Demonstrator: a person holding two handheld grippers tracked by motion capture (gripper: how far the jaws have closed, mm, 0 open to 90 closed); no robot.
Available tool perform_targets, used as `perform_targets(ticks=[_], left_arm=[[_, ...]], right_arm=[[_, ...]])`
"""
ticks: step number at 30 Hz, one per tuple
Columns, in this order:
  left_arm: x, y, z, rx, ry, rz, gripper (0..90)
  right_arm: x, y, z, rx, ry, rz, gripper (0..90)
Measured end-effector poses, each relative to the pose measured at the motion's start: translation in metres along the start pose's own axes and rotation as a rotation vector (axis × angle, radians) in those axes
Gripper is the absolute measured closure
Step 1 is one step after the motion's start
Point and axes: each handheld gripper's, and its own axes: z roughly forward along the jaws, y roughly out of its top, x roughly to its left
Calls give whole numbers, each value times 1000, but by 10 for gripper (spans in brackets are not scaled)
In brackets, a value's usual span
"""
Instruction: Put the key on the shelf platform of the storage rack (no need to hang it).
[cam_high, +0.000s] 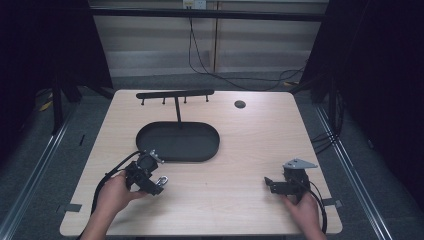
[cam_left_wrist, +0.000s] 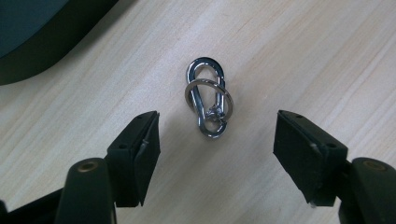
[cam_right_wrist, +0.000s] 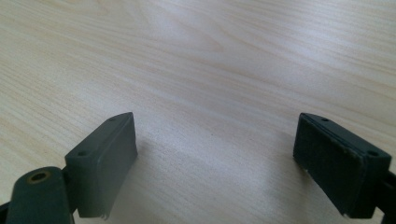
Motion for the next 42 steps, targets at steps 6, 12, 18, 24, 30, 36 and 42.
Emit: perform_targets(ticks=[6,12,18,24,30,36,42], left_arm=[[1,10,5,53,2,1,333],[2,19,10,92,11,5,363],[4,26,17,108,19,3,401],[5,28,18,96,26,-5,450],[5,30,19,103,24,-10,488],[4,31,22,110,23,-12,520],[3,32,24,120,14,-8,583]], right_arm=[[0,0,0,0,0,0,129],[0,0,0,1,-1,1,128],[0,0,0,1,-1,1,129],[0,0,0,0,0,0,129],[0,0,0,0,-1,1,128],[0,0,0,0,0,0,129],[0,0,0,1,0,1,128]])
